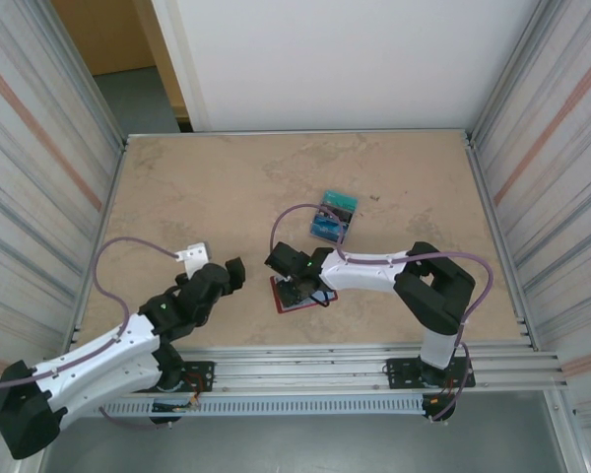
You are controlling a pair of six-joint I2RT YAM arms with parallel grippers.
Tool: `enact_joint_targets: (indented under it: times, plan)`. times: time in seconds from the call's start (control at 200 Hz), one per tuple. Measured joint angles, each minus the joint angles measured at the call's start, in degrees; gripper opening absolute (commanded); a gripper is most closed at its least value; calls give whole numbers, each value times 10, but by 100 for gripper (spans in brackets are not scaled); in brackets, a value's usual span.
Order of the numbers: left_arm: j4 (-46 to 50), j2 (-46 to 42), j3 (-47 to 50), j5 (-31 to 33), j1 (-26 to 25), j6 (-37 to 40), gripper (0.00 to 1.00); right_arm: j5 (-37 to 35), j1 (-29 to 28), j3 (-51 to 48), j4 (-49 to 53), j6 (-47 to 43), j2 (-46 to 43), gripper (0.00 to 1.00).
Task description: Take the credit cards out of the card holder
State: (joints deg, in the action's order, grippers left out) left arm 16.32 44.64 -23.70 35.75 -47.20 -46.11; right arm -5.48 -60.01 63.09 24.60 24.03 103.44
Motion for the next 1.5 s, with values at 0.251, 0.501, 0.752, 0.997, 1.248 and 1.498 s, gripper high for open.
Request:
enact_joint_targets:
  times: [0.251,0.501,0.752,0.997,1.248,1.498]
  plan:
    - [-16,37,-18,-3,0,20,99,-43,0,0,26,10,-8,48]
    - [-24,43,-19,-8,0,29,99,-69,3,-4,39,13,-23,48]
    - [-28,43,-22,-13,0,33,99,-79,25,-20,42,19,-47,48]
    - [-28,66,-39,-25,0,44,99,-78,56,-50,42,29,-71,48]
    - [-29,129,-67,-32,-18,57,99,-62,93,-81,39,42,-112,48]
    - [-29,229,-120,-37,-56,74,99,-45,127,-108,39,56,-141,48]
